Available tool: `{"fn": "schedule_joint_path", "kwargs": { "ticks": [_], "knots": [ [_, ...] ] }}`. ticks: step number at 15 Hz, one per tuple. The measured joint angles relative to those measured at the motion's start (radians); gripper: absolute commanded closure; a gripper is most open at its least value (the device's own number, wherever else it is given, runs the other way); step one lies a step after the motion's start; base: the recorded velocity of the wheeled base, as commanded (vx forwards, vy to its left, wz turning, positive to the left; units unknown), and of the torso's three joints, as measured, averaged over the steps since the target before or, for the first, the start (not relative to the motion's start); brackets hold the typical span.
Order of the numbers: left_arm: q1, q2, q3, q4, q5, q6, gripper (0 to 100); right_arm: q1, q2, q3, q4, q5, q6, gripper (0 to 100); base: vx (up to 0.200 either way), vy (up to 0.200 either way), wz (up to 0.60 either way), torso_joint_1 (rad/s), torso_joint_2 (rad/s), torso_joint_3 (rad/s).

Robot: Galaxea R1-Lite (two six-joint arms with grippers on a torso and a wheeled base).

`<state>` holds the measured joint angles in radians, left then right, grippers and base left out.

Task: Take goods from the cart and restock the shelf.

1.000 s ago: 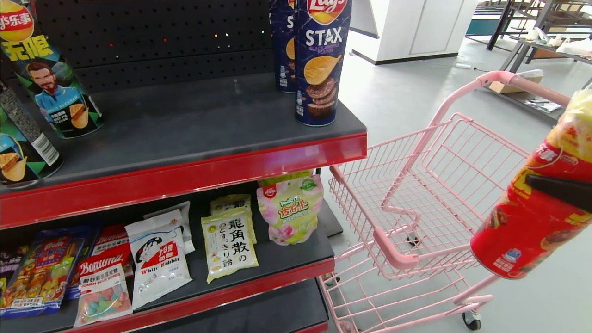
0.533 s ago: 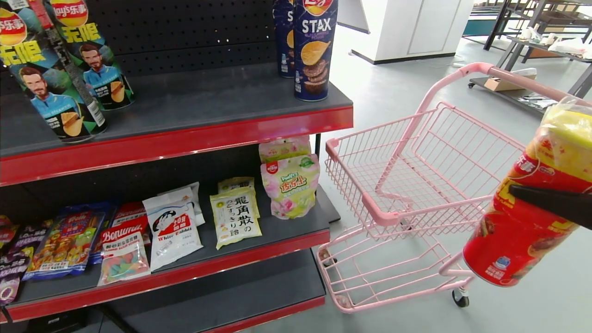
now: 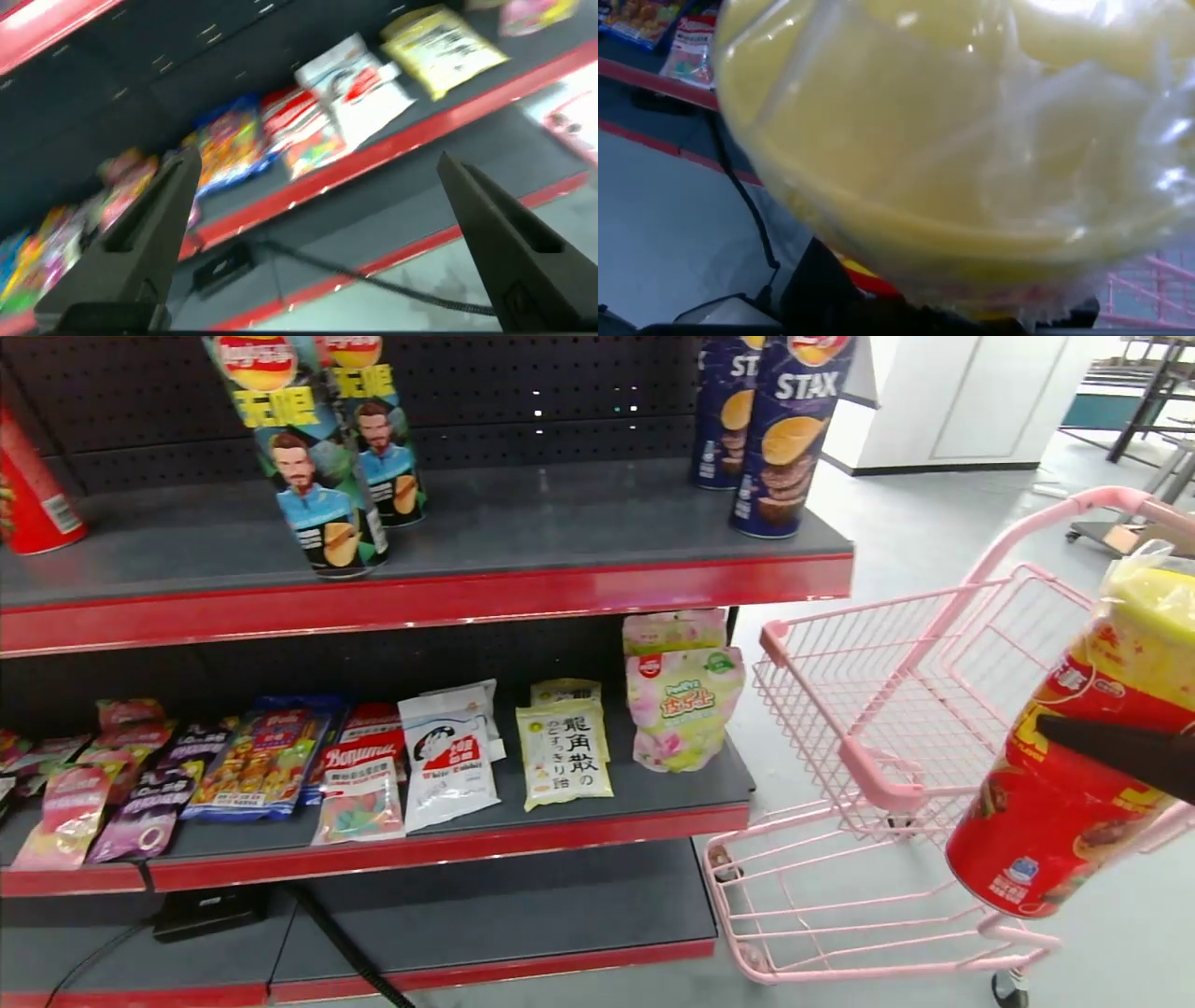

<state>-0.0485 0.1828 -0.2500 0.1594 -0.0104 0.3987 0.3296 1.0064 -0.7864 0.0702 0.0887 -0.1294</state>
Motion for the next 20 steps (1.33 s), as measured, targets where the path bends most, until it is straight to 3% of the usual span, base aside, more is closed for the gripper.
{"fn": "schedule_joint_path", "kwargs": {
  "ticks": [5, 18, 20],
  "knots": [
    [0.0, 0.0, 0.002, 0.0, 0.0, 0.0, 0, -0.001, -0.002, -0.001, 0.002, 0.0, 0.0, 100, 0.0, 0.0, 0.0, 0.032, -0.11, -0.088],
    [0.0, 0.004, -0.005, 0.0, -0.001, 0.001, 0, 0.001, -0.017, -0.016, -0.029, 0.007, -0.001, 100, 0.0, 0.0, 0.0, 0.178, -0.54, -0.361],
    [-0.001, 0.004, -0.005, 0.0, -0.001, 0.013, 0, 0.0, -0.019, -0.014, -0.031, 0.006, 0.0, 100, 0.0, 0.0, 0.0, 0.171, -0.45, -0.273]
  ]
}}
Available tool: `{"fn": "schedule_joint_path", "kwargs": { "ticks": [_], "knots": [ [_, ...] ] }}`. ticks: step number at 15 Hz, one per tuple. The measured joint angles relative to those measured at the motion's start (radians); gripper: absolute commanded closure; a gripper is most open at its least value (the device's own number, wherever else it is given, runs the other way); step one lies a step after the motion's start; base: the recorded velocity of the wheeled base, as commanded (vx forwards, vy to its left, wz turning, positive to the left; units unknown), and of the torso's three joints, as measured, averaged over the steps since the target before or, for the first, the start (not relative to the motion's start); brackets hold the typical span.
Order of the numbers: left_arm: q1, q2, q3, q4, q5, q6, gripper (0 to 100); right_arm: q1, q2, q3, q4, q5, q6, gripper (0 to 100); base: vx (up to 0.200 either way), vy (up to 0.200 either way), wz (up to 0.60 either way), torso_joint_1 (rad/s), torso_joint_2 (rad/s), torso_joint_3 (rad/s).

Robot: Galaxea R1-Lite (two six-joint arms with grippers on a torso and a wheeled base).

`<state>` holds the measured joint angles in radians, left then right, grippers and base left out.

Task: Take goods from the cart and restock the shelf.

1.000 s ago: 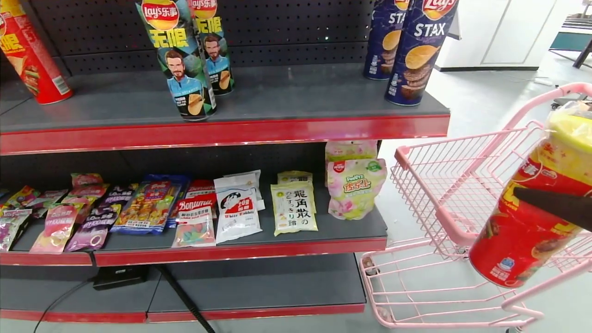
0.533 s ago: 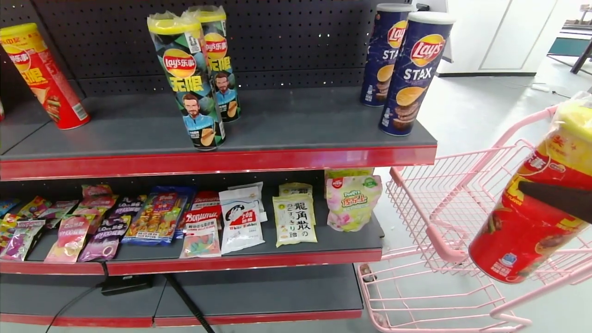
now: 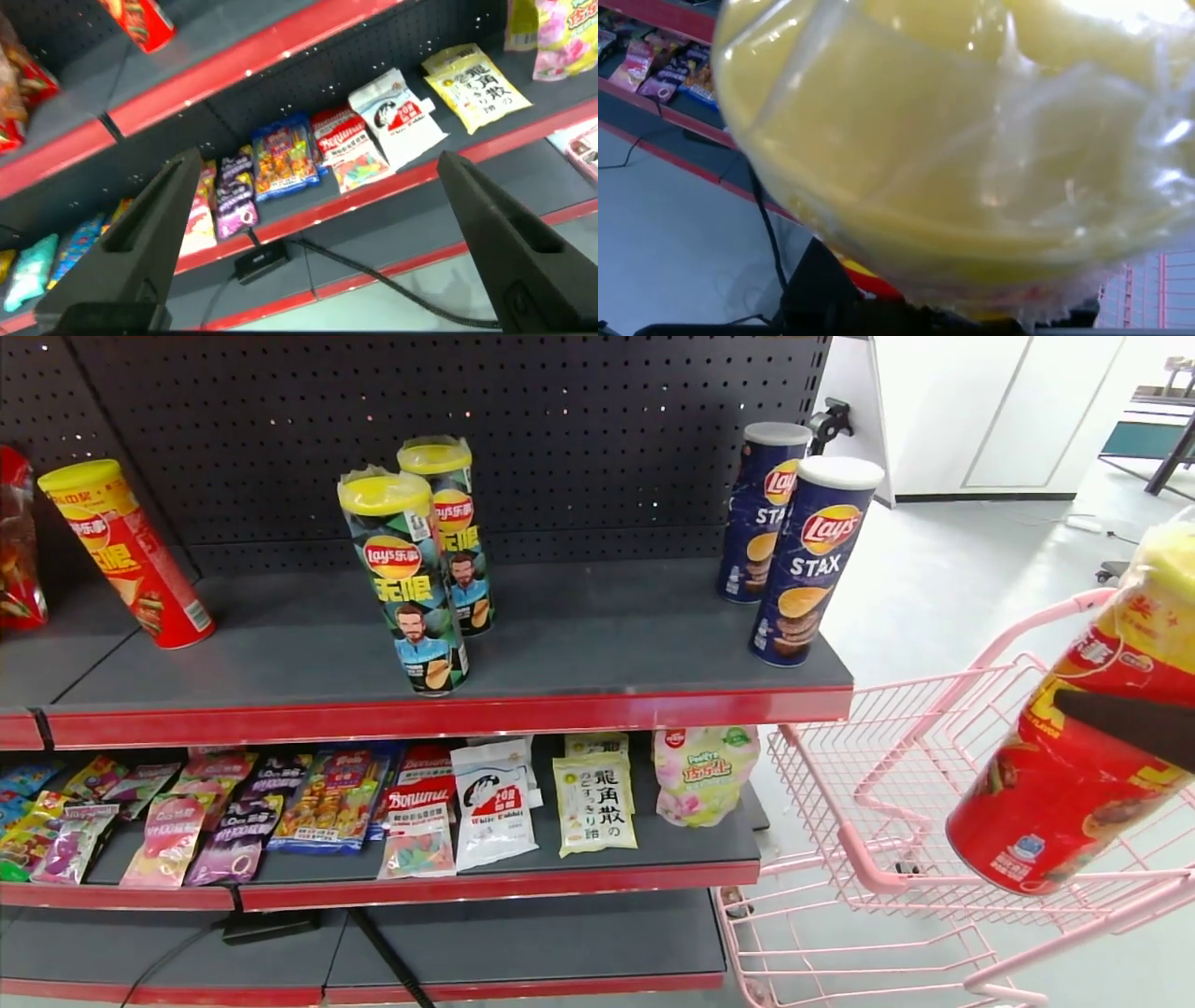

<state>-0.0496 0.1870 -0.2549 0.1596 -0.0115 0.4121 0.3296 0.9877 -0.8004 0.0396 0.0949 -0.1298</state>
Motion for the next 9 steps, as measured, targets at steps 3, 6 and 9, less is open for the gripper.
{"fn": "schedule_joint_path", "kwargs": {
  "ticks": [3, 6, 9],
  "knots": [
    [0.001, 0.0, 0.001, 0.0, 0.0, 0.003, 0, 0.001, -0.004, 0.003, 0.0, -0.005, -0.002, 100, 0.0, 0.0, 0.0, 0.057, -0.15, -0.085],
    [0.001, 0.002, 0.002, 0.0, -0.001, 0.003, 0, -0.001, -0.013, 0.018, 0.002, -0.005, -0.003, 100, 0.0, 0.2, 0.0, 0.009, -0.02, -0.009],
    [0.001, 0.003, 0.006, 0.0, -0.002, 0.002, 0, -0.001, -0.021, 0.03, 0.0, -0.005, -0.002, 100, 0.0, 0.2, 0.0, 0.014, 0.0, 0.002]
  ]
}}
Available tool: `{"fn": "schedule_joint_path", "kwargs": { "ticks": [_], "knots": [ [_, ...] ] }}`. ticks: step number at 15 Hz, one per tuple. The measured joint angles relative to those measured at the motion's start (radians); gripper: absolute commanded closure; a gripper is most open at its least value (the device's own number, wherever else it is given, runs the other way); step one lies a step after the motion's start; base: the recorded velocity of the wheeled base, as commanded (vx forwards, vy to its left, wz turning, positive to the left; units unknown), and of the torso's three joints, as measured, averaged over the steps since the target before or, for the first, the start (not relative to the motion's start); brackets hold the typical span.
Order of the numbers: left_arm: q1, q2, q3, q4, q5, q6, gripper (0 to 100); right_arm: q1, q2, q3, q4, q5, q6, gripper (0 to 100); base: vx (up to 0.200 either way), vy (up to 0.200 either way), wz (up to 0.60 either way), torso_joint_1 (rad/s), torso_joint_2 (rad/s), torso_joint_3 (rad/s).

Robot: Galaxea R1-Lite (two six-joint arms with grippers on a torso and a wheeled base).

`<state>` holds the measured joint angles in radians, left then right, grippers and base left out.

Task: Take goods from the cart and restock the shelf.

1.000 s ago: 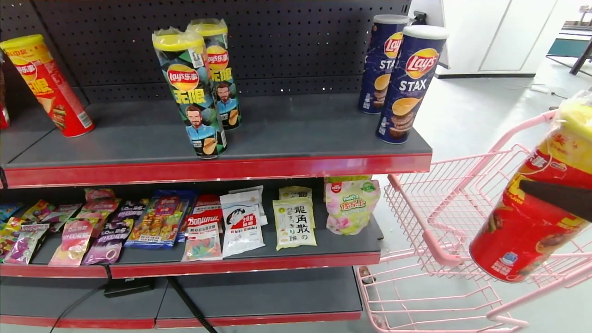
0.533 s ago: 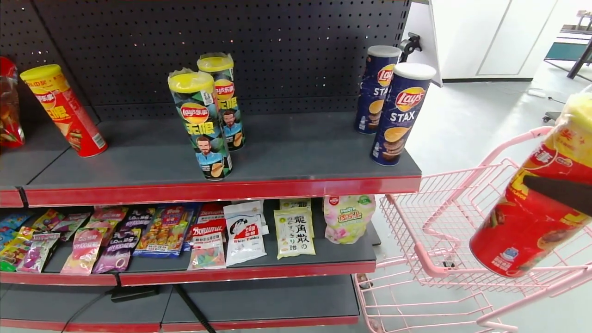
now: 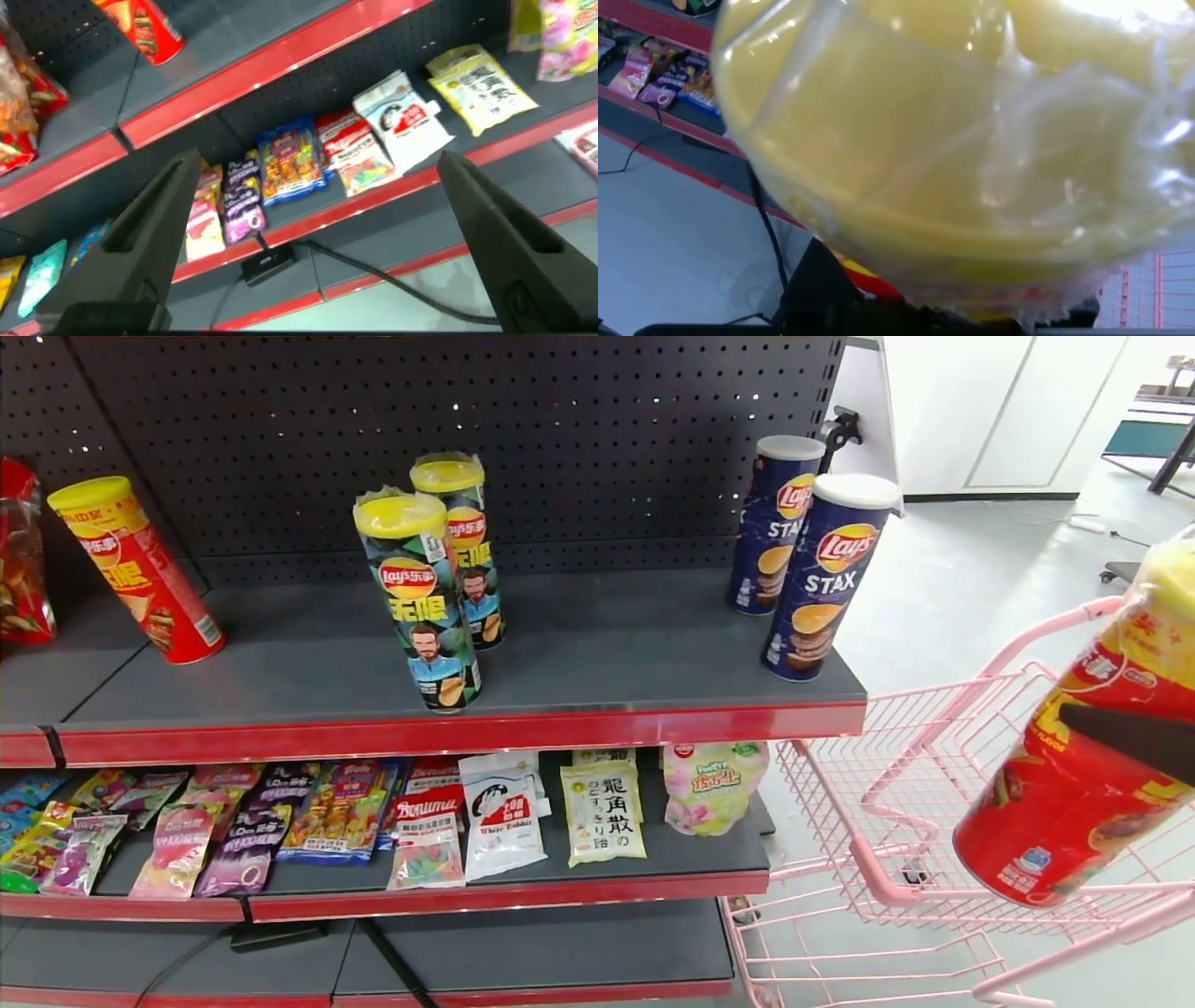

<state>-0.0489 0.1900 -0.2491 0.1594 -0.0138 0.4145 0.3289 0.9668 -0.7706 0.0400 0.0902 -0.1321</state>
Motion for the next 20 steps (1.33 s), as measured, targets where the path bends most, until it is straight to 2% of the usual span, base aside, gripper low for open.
{"fn": "schedule_joint_path", "kwargs": {
  "ticks": [7, 10, 14, 20],
  "knots": [
    [-0.001, -0.003, 0.002, 0.0, 0.0, 0.0, 0, 0.004, -0.031, 0.028, -0.003, 0.007, -0.004, 100, 0.0, 0.2, 0.0, 0.001, 0.0, 0.003],
    [0.0, -0.004, 0.002, 0.0, 0.0, 0.0, 0, 0.017, -0.06, 0.05, -0.003, 0.067, -0.003, 100, 0.0, 0.2, 0.0, 0.005, 0.0, 0.001],
    [0.0, -0.006, 0.002, 0.0, 0.001, 0.0, 0, 0.034, -0.06, 0.048, -0.006, 0.079, -0.05, 100, 0.0, 0.2, 0.0, 0.002, 0.0, 0.004],
    [0.0, -0.013, 0.004, 0.001, 0.001, 0.0, 0, 0.113, 0.003, 0.02, -0.053, 0.083, -0.056, 100, 0.0, 0.2, 0.0, 0.003, 0.0, 0.004]
  ]
}}
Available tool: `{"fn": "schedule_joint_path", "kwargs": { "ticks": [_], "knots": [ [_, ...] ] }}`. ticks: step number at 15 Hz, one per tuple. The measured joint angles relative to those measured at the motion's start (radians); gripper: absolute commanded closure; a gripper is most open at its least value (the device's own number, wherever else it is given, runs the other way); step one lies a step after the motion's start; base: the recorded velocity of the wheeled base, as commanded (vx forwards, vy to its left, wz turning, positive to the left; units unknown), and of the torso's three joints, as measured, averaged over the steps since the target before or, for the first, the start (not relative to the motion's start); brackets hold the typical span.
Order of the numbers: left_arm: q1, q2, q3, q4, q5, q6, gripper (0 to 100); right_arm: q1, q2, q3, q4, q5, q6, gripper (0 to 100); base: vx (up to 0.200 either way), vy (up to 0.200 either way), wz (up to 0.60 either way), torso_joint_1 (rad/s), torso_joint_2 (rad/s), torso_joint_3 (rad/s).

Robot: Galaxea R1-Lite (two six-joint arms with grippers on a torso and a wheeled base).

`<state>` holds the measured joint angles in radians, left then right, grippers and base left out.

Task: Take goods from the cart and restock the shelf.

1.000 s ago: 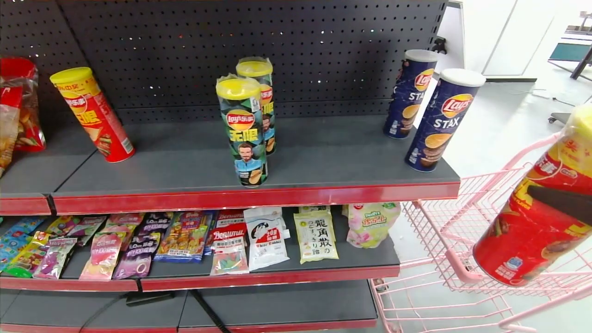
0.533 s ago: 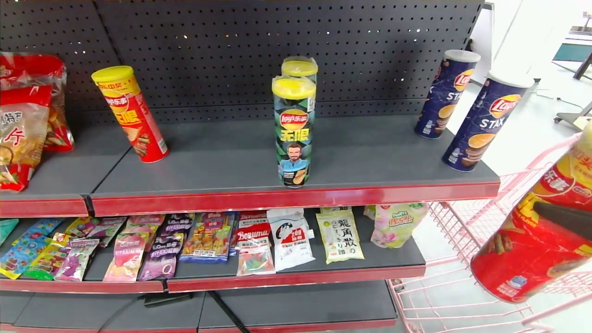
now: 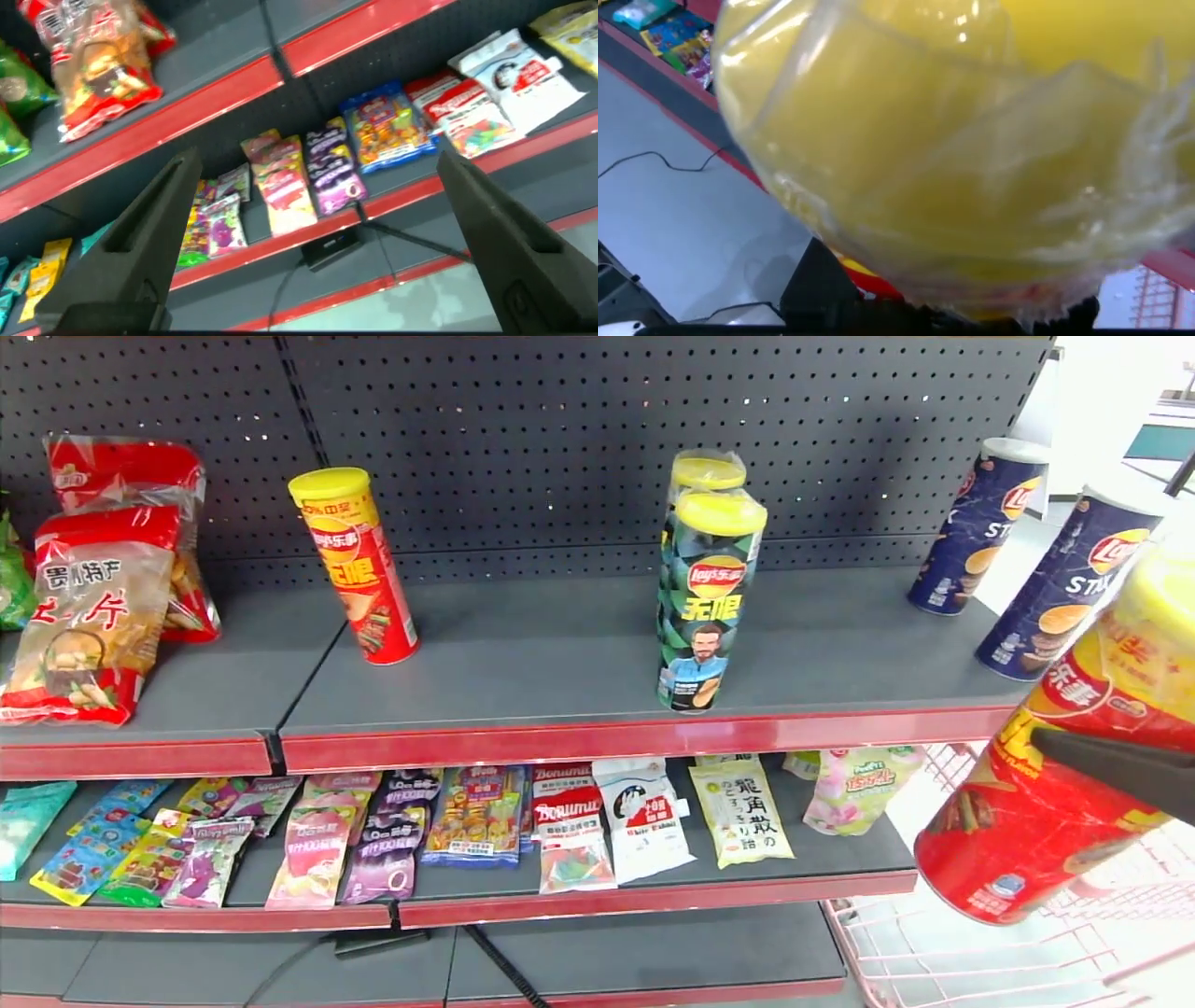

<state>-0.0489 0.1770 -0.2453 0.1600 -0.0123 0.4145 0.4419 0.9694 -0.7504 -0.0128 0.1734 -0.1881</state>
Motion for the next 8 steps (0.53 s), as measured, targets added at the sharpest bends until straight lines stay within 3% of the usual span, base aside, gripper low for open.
{"fn": "schedule_joint_path", "kwargs": {
  "ticks": [8],
  "knots": [
    [0.0, -0.001, 0.004, 0.0, 0.0, 0.0, 0, 0.055, 0.08, -0.028, -0.015, -0.001, -0.003, 100, 0.0, 0.2, 0.0, 0.002, 0.0, 0.001]
  ]
}}
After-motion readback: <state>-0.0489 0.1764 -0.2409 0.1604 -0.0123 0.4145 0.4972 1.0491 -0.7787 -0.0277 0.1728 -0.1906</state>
